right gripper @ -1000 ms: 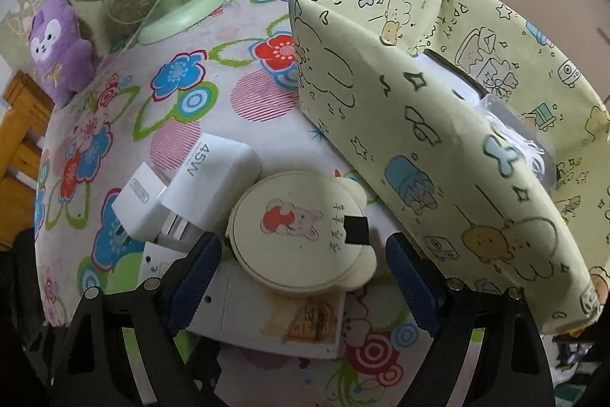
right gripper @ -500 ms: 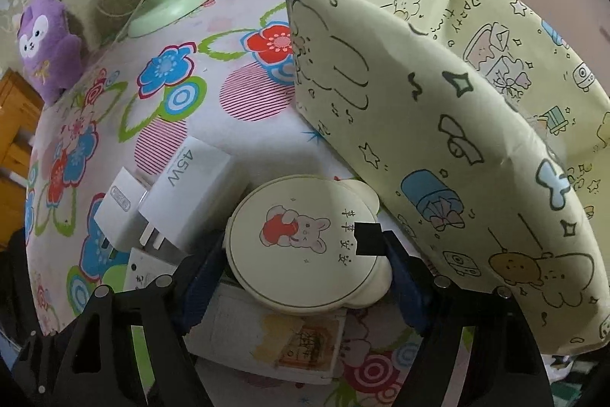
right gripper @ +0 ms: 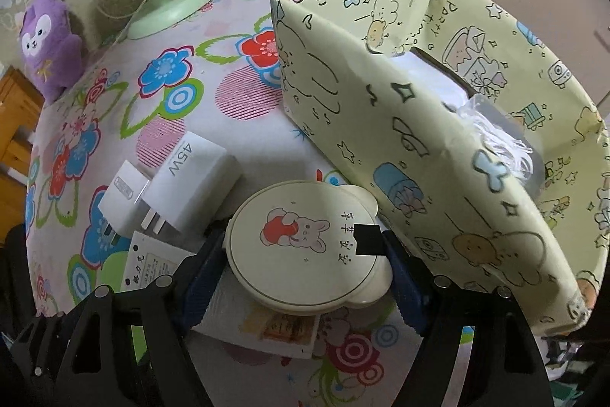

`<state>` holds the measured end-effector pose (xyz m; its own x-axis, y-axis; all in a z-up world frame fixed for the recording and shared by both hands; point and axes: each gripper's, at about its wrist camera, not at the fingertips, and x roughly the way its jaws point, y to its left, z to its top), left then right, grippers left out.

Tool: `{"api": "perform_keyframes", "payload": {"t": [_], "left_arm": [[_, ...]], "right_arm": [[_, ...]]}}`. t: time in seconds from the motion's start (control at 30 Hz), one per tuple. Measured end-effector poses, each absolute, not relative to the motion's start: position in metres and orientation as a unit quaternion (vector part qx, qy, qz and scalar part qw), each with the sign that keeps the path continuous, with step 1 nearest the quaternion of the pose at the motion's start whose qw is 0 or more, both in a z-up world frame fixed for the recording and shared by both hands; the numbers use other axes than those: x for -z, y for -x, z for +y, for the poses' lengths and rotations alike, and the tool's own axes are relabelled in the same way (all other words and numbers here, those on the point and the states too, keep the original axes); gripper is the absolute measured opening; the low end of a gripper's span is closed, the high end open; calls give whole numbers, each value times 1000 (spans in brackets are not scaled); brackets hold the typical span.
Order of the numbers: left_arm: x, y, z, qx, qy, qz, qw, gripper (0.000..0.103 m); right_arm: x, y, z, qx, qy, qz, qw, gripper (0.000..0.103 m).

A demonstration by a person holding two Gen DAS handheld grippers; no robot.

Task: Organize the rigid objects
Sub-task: 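Lift the green pad with the left tool while the right tool carries the compact toward the storage box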

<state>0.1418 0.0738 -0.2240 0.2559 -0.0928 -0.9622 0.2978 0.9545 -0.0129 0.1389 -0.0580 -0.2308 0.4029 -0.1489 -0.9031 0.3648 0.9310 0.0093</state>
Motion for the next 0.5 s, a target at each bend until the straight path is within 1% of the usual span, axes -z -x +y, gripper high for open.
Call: {"api": "perform_keyframes", "payload": {"t": [0.3,0.5], "left_arm": [[220,-122,104,94,-70,607,786,77],[210,-115,119,85,-40,608,789,77]], "right_arm": [[222,-121,-54,146,-95,520,836,81],[212,-112,-50,137,-87,516,841,81]]}}
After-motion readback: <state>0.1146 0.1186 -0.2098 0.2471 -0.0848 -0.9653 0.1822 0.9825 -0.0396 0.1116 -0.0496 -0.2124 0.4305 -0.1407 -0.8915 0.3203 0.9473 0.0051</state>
